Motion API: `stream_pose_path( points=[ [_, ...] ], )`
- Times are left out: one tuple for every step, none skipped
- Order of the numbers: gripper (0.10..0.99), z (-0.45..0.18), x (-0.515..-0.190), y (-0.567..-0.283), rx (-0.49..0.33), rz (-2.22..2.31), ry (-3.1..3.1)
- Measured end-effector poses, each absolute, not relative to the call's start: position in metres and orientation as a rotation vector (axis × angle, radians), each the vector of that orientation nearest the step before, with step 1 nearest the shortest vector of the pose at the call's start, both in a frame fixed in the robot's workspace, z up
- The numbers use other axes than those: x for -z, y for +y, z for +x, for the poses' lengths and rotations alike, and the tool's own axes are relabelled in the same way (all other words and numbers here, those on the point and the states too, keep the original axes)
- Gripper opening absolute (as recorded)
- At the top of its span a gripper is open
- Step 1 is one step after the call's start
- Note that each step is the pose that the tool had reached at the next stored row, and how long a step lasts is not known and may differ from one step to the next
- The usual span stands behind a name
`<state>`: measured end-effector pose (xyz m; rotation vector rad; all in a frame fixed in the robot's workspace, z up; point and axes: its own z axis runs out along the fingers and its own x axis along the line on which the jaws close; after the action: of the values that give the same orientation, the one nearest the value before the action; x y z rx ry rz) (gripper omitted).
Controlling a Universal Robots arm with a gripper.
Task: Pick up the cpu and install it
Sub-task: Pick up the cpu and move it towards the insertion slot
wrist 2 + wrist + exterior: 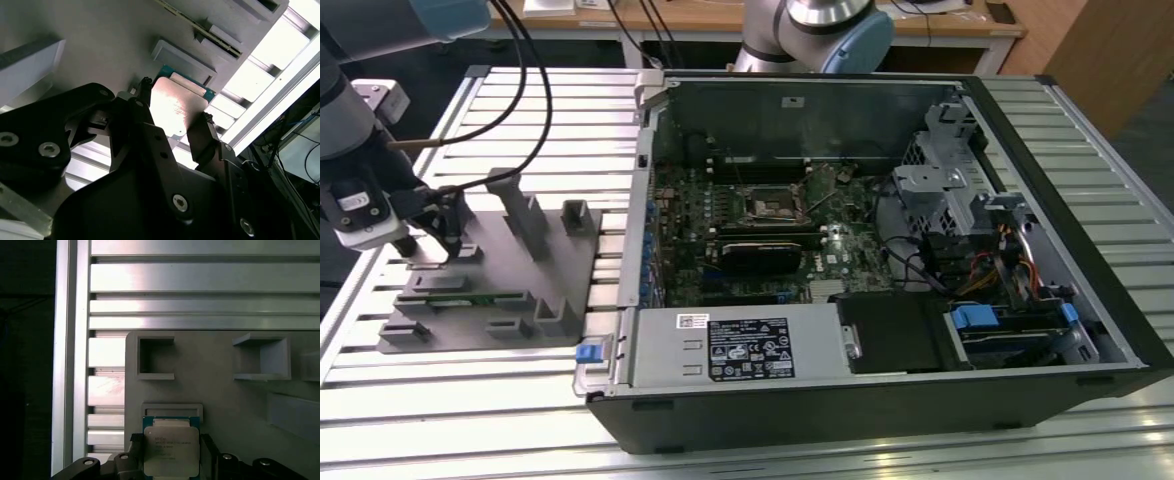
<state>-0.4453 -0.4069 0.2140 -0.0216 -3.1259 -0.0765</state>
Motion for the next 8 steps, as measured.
stream_pose_path(
  points=[
    [0.541,-0.4453,-0.2141,-0.4068,0.077,-0.022,-3.126],
    [0.541,-0.4453,-0.2143,-0.4067,0.077,-0.022,-3.126],
    [0.541,-0.4453,-0.2144,-0.4066,0.077,-0.022,-3.126],
    [0.541,-0.4453,-0.2145,-0.4065,0.077,-0.022,-3.126],
    [0.541,-0.4453,-0.2146,-0.4064,0.077,-0.022,-3.126],
    [0.541,-0.4453,-0.2148,-0.4063,0.077,-0.022,-3.126],
    [0.541,-0.4453,-0.2149,-0.4061,0.077,-0.022,-3.126],
    [0.541,-0.4453,-0.2151,-0.4060,0.077,-0.022,-3.126]
  ],
)
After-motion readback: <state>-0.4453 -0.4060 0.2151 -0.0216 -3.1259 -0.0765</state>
